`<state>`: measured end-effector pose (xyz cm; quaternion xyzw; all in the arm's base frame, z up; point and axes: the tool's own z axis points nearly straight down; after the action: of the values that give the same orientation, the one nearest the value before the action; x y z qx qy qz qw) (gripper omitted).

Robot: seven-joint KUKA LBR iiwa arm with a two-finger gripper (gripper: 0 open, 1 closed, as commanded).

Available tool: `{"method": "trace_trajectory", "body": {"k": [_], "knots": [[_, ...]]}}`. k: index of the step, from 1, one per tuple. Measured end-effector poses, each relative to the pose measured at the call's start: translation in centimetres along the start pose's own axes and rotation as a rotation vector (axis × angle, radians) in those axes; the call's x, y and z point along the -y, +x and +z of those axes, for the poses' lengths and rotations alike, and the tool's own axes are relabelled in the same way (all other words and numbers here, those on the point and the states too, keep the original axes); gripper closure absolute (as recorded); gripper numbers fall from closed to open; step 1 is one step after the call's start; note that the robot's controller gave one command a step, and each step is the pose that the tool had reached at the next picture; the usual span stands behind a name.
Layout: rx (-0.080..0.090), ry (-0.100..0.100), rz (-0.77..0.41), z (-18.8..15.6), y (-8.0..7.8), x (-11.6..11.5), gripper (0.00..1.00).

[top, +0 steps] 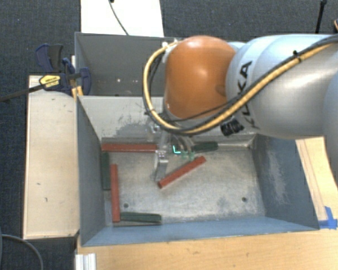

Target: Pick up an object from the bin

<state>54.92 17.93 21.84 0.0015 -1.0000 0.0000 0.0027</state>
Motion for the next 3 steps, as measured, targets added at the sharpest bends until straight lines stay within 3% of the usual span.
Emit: {"method": "trace_trajectory", "body": {"k": [1,2,3], "knots": [[0.004,0.0,0.003,15.14,4.54,9.02,0.0],[0.016,-0.003,0.004,14.61,4.16,8.75,1.0],[0.009,-0.002,0.005,14.81,4.39,8.76,0.0]]}}
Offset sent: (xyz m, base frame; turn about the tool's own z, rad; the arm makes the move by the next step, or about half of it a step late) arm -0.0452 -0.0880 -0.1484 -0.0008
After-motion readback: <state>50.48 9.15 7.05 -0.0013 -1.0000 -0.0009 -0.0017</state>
